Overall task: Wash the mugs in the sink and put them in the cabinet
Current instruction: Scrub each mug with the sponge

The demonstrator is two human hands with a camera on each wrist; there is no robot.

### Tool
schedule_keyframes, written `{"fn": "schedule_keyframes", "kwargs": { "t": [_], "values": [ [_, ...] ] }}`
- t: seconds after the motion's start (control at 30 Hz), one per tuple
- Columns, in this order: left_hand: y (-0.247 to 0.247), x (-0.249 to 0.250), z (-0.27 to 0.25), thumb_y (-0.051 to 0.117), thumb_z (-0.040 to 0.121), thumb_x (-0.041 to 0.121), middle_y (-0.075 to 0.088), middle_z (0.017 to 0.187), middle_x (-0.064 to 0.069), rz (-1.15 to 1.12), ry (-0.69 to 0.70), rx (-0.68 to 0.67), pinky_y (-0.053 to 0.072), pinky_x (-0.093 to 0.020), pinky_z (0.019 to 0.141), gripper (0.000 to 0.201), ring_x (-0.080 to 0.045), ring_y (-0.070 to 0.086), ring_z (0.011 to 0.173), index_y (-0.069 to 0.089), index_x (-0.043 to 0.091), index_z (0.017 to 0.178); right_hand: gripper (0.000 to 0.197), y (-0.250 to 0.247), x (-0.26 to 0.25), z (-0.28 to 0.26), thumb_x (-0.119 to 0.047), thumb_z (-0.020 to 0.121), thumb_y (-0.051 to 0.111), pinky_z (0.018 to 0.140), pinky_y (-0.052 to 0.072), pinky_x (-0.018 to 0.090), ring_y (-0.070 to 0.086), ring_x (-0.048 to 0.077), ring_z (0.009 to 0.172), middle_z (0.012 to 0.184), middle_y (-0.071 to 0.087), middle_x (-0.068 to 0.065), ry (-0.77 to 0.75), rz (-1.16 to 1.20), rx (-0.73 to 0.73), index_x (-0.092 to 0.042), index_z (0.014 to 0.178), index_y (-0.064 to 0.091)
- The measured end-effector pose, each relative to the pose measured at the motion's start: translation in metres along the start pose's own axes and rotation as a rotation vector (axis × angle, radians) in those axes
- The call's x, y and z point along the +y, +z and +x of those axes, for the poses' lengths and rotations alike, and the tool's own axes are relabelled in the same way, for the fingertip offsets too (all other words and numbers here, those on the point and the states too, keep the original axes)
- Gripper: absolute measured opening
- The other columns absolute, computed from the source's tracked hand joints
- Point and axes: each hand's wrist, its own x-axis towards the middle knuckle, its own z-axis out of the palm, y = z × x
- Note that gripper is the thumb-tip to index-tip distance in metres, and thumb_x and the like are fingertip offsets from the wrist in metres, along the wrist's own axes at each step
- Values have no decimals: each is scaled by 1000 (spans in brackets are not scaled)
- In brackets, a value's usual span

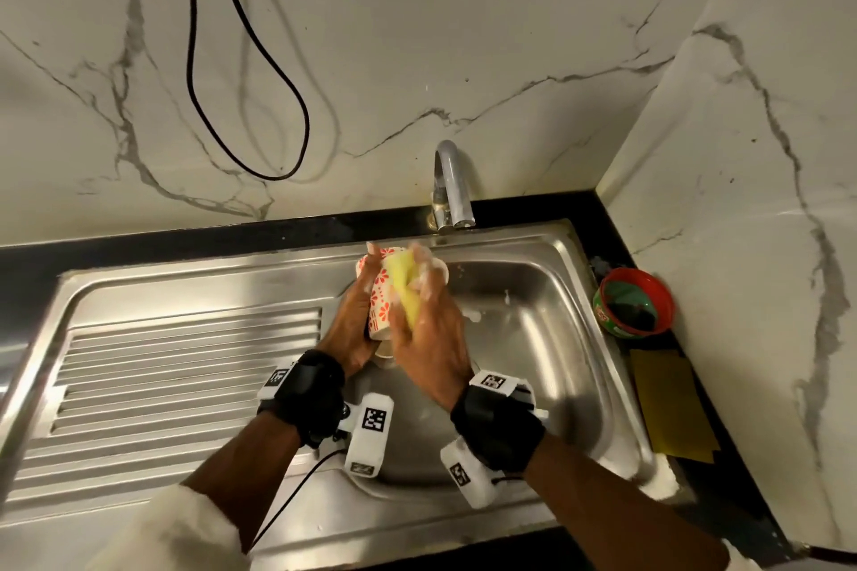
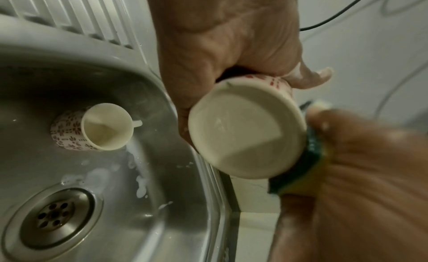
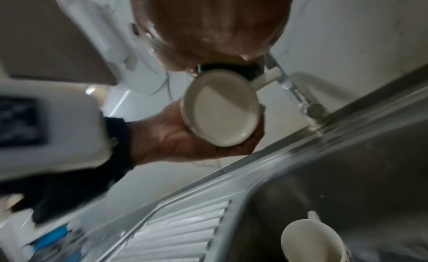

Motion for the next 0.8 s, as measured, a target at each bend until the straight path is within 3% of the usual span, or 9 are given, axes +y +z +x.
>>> {"fn": "schedule_keyframes", "kwargs": {
  "t": [0.07, 0.13, 0.2, 0.27, 0.33, 0.43, 0.57, 0.67, 0.8],
  "values": [
    [-2, 0, 0, 49, 87, 71, 66, 110, -16, -13, -2, -45, 55, -39, 88, 73, -27, 65, 98, 60, 9, 124, 58, 2, 6, -4, -32, 97, 43, 92, 52, 31, 59, 23, 110, 133, 52, 14, -53, -37, -55, -6, 146, 27],
    [-3, -1, -1, 50, 86, 70, 65, 106, -14, -4, 8, -54, 55, -37, 82, 68, -24, 65, 91, 61, 11, 118, 54, 3, 10, 1, -30, 98, 43, 91, 53, 33, 60, 24, 112, 132, 52, 11, 1, -65, -18, -12, 146, 25],
    [0, -2, -2, 55, 83, 72, 60, 115, -20, 15, 20, -32, 47, -47, 96, 79, -31, 59, 101, 58, 5, 126, 58, 5, 5, 3, -26, 98, 37, 110, 40, 38, 40, 26, 138, 152, 36, 11, -5, -89, -54, -18, 152, 18],
    [0, -2, -2, 60, 79, 73, 52, 124, -25, -3, 24, -14, 34, -55, 109, 90, -37, 50, 113, 52, 3, 133, 57, 1, -4, -4, -22, 97, 35, 120, 23, 41, 19, 26, 148, 158, 24, 14, -172, -151, -150, -15, 152, 25],
    [3, -2, -2, 58, 81, 73, 51, 126, -25, -22, 9, -14, 36, -54, 106, 83, -38, 50, 115, 55, 7, 131, 48, -1, 2, -1, -18, 98, 40, 120, 25, 40, 25, 25, 145, 153, 31, 13, -211, -129, -165, -13, 145, 37],
    [7, -4, -2, 43, 90, 71, 61, 126, -19, -12, -5, -29, 49, -44, 98, 76, -31, 61, 112, 57, 10, 133, 51, 0, 0, 10, -22, 98, 44, 113, 37, 39, 38, 23, 136, 150, 34, 11, 65, -40, -10, -13, 146, 29],
    [7, -3, -1, 54, 84, 73, 64, 117, -18, -74, -29, 31, 54, -42, 86, 88, -30, 64, 106, 49, 6, 141, 54, -4, -14, -7, -27, 100, 38, 119, 27, 39, 29, 27, 144, 155, 31, 16, -241, -133, -225, -7, 149, 30],
    [8, -2, -2, 48, 91, 68, 66, 110, -17, -81, 2, -51, 56, -39, 87, 69, -27, 66, 99, 61, 9, 123, 46, -6, -2, 2, -22, 103, 38, 113, 36, 40, 36, 19, 140, 152, 39, 11, -167, 3, -167, -6, 146, 35],
    [18, -2, -8, 36, 97, 64, 62, 128, -17, -107, 35, -94, 50, -40, 98, 66, -28, 62, 113, 58, 14, 134, 51, 1, -11, 23, -16, 99, 38, 117, 29, 44, 28, 20, 145, 157, 32, 7, 23, -72, -40, -10, 150, 30]
  ]
}}
